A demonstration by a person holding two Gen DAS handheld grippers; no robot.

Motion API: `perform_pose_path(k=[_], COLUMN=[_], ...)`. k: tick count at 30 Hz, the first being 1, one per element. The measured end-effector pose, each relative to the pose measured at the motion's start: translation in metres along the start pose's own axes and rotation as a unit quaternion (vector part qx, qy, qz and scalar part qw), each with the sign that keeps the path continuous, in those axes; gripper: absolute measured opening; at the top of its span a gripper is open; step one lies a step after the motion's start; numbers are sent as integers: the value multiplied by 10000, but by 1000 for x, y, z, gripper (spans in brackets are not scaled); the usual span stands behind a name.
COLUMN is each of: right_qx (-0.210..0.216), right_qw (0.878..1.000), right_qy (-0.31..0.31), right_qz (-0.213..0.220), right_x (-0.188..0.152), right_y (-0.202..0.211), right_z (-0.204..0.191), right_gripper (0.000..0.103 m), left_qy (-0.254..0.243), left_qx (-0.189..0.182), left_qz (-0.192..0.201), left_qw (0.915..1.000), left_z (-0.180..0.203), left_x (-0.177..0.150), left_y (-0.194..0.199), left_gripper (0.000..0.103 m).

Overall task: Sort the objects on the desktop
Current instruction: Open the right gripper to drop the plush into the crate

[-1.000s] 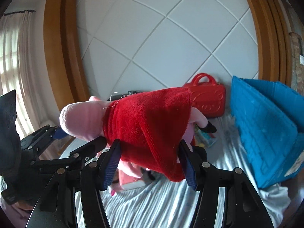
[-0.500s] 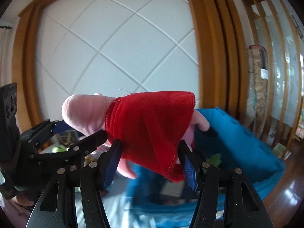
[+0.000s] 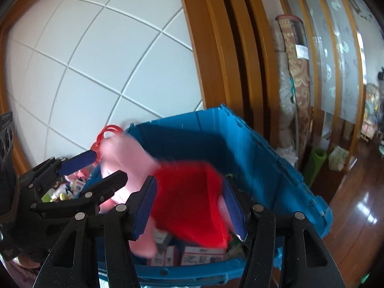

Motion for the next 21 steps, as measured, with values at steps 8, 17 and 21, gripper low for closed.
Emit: perform_pose_path(k=[8,17,21], right_qx=[-653,-649,-581], right_qw=[9972,9917,9873], right_qy=[155,629,863], right_qz=[327,917,1202], right_x=[-4,-22,-31], right_y=[4,45,65], right_z=[-11,-60,-99], right_gripper=[92,103,103], left_qy=[114,578,718], left_qx=[341,882,1286], left_qz=[181,647,828], left_qw=[9992,9923,9856], left_z=[-12,-48,-72], left_x=[-11,-44,-66], left_y=[27,94,132], left_gripper=[87,88,88])
Point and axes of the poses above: each gripper's, at about its wrist camera, not at the fingertips, and y roughly against the way its jaws point, z to its right, x to its top, the point moved 2 cm from there along -y, roughly the way its jaws point, and after that the axes turned 7 degrees about -x, right-handed, at the moved point
